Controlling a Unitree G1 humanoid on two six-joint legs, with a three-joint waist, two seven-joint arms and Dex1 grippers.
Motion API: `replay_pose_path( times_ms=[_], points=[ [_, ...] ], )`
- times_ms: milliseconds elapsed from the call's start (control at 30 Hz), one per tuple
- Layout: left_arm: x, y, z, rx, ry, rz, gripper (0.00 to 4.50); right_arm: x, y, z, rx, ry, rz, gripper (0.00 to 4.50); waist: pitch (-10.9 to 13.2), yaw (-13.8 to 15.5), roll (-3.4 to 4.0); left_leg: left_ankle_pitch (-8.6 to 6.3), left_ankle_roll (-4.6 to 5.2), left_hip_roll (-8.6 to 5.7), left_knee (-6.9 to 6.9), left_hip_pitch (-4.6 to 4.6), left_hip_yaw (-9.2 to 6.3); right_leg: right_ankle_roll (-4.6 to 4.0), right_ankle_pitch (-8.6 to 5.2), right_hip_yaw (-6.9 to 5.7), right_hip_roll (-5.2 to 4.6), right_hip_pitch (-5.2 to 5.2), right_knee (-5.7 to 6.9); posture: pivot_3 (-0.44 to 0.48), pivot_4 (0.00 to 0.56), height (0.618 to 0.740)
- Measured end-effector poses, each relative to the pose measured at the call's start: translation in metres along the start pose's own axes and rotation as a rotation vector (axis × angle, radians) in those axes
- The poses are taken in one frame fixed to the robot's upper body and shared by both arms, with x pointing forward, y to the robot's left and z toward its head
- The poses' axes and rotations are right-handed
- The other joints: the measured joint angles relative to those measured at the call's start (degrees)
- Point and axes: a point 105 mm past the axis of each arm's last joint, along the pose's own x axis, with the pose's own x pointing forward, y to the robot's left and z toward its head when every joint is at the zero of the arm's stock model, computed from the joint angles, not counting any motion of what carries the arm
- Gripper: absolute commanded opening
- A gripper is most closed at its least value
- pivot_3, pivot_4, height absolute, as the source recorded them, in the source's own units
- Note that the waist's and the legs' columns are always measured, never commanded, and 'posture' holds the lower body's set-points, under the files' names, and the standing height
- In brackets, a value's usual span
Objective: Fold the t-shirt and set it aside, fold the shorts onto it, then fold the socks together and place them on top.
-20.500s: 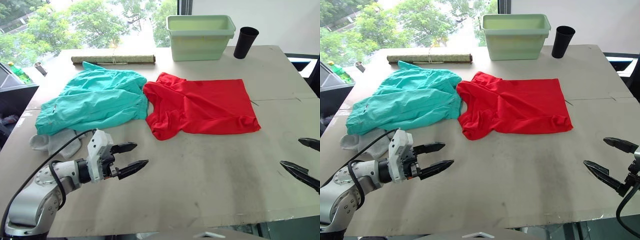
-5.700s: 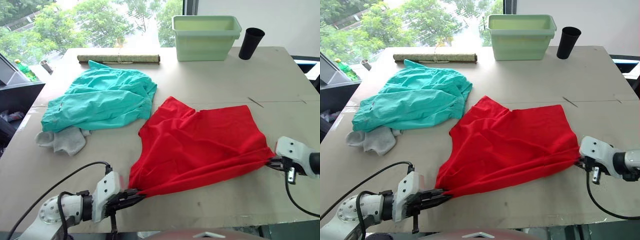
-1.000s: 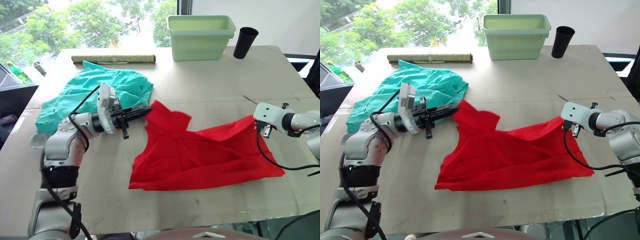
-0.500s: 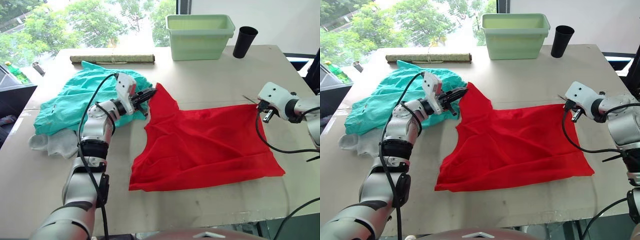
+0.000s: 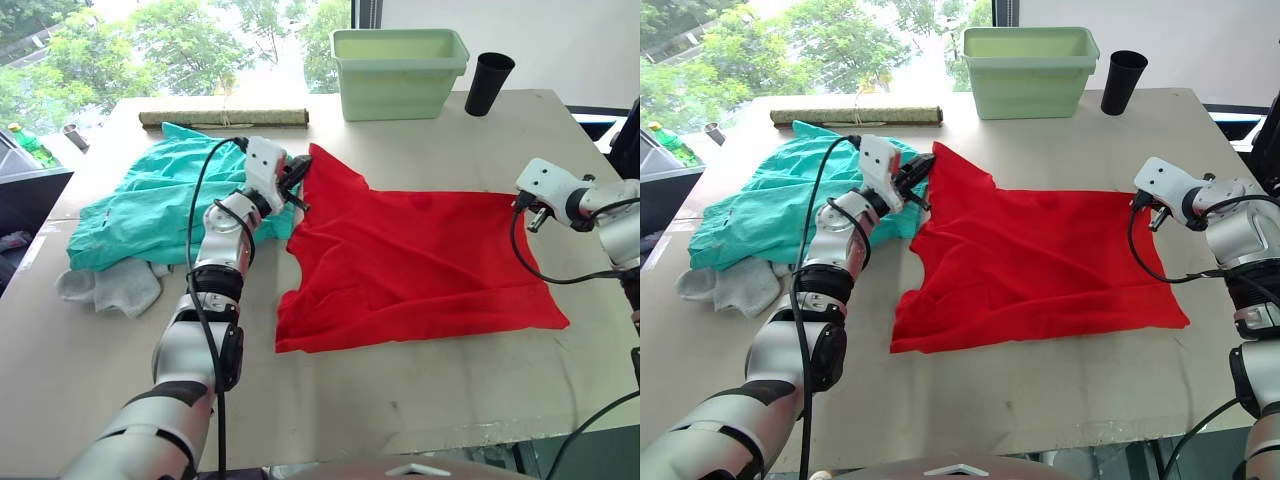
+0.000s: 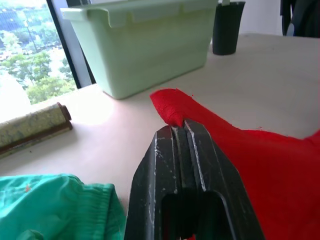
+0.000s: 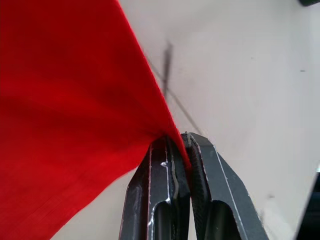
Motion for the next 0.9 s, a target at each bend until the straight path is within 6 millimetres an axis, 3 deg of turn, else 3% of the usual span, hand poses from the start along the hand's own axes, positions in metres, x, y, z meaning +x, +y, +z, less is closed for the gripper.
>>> replay_pose_path(
  times_ms=[233, 400, 500, 567, 900],
  points=[
    [-0.002, -0.001, 0.007, 0.029, -0.046, -0.024, 0.00, 0.001, 0.013, 0.009, -0.025, -0.086, 0.022, 0.13, 0.00, -0.13, 0.00, 0.01, -0.02, 0.01, 0.01, 0.02, -0.01, 0.02, -0.01, 0.00, 0.00, 0.00, 0.02, 0.000, 0.150, 0.727],
    [-0.030, -0.017, 0.020, -0.044, -0.162, -0.298, 0.00, -0.012, 0.034, -0.011, -0.038, -0.070, 0.045, 0.13, -0.01, -0.04, 0.01, 0.00, -0.03, 0.01, 0.00, 0.01, -0.02, -0.09, 0.04, -0.01, -0.02, 0.00, 0.00, 0.000, 0.150, 0.727],
    [-0.058, -0.024, 0.010, -0.018, -0.132, -0.451, 0.00, -0.018, 0.049, -0.029, 0.001, -0.027, 0.057, 0.13, -0.03, -0.22, 0.04, 0.01, -0.04, 0.03, 0.01, 0.04, -0.02, -0.08, 0.04, 0.00, -0.01, 0.00, 0.01, 0.000, 0.150, 0.727],
    [-0.065, -0.030, 0.004, -0.008, -0.123, -0.499, 0.00, -0.018, 0.057, -0.038, 0.016, 0.000, 0.068, 0.13, -0.03, -0.26, 0.04, 0.01, -0.05, 0.03, 0.05, 0.04, -0.03, 0.03, -0.02, 0.00, -0.02, 0.00, 0.06, 0.000, 0.150, 0.727],
    [-0.079, -0.042, -0.012, 0.115, -0.082, -0.609, 0.00, -0.020, 0.056, -0.040, 0.027, 0.008, 0.007, 0.13, -0.03, 0.16, 0.04, 0.01, -0.03, 0.03, 0.04, 0.02, -0.08, -0.29, 0.16, 0.00, -0.05, -0.05, 0.09, 0.000, 0.150, 0.727]
  ],
)
